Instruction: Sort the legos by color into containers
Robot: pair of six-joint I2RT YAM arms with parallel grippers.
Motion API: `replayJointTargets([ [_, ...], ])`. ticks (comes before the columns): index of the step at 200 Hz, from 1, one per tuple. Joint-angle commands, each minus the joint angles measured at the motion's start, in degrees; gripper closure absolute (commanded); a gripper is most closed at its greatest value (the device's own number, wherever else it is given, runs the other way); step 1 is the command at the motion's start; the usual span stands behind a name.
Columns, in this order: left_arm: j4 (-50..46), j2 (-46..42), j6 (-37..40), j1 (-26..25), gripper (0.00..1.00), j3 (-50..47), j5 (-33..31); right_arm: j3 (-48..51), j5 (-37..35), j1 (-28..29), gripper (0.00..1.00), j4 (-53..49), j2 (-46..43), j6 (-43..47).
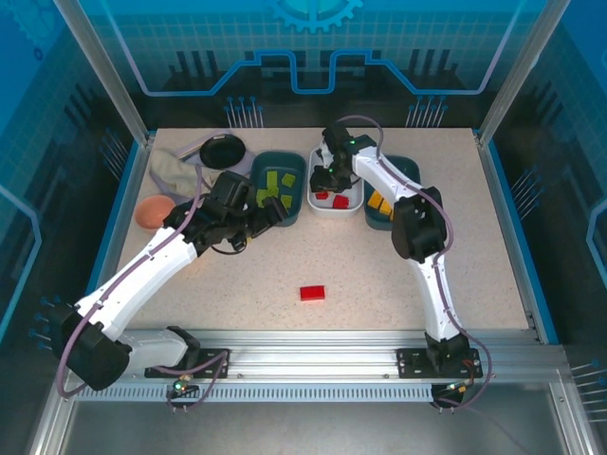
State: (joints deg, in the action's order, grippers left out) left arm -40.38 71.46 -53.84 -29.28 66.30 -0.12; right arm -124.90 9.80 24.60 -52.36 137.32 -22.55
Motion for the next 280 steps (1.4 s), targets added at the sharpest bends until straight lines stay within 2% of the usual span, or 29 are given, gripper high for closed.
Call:
replayJointTargets([
  [1,1.00,1.11,-0.06,-0.58,0.06,2.14,1.36,-4.04,2.11,-0.71,0.61,-3.45,2.57,-1.16],
  [23,0.65,1.49,-0.12,-0.78,0.06,2.86,1.11,-5.50,1.68,-1.13,0.46,-4.12,3.51,-1.58],
  [42,0.41,1.40,0.09,-0.92,0.06,3.21,1.09,-5.50,0.74,-1.12,0.37,-4.33,1.68,-1.38],
  [71,-0.68,0.18,0.51,-1.21,0.06,3.52,0.21,-1.24,-2.53,-0.18,0.36,-2.92,-6.73,-0.15],
  [101,-3.51,-2.92,1.95,-1.21,0.06,3.06,-0.48,12.38,-7.68,3.46,0.35,1.22,-19.83,4.64],
  [126,-6.63,-6.55,3.59,-1.22,0.06,1.16,-0.67,29.17,-13.04,10.29,0.26,5.51,-31.70,10.66],
  [148,-8.36,-10.42,4.44,-1.21,0.06,-2.15,-0.83,42.99,-18.52,19.91,0.13,7.84,-41.12,16.69],
  [167,-9.27,-13.82,4.24,-1.10,0.06,-5.19,-1.00,50.95,-20.92,27.90,0.08,7.14,-45.15,19.53],
  [190,-10.13,-17.37,2.97,-1.06,0.06,-8.15,-1.24,55.39,-23.10,34.10,0.06,5.66,-45.52,19.62],
  [203,-10.50,-19.35,2.18,-1.13,0.06,-9.64,-1.33,55.90,-22.95,35.50,0.01,5.09,-43.79,19.84],
  [216,-10.75,-21.22,1.33,-1.12,0.06,-11.15,-1.29,55.89,-23.10,36.40,0.01,5.28,-41.49,20.43],
  [263,-11.82,-25.25,-1.21,-1.08,0.06,-13.58,-1.75,51.76,-25.38,36.52,0.01,4.46,-31.23,22.25],
  [280,-11.78,-25.42,-1.46,-1.12,0.06,-13.29,-2.07,50.44,-25.31,35.19,0.04,4.29,-28.01,21.97],
])
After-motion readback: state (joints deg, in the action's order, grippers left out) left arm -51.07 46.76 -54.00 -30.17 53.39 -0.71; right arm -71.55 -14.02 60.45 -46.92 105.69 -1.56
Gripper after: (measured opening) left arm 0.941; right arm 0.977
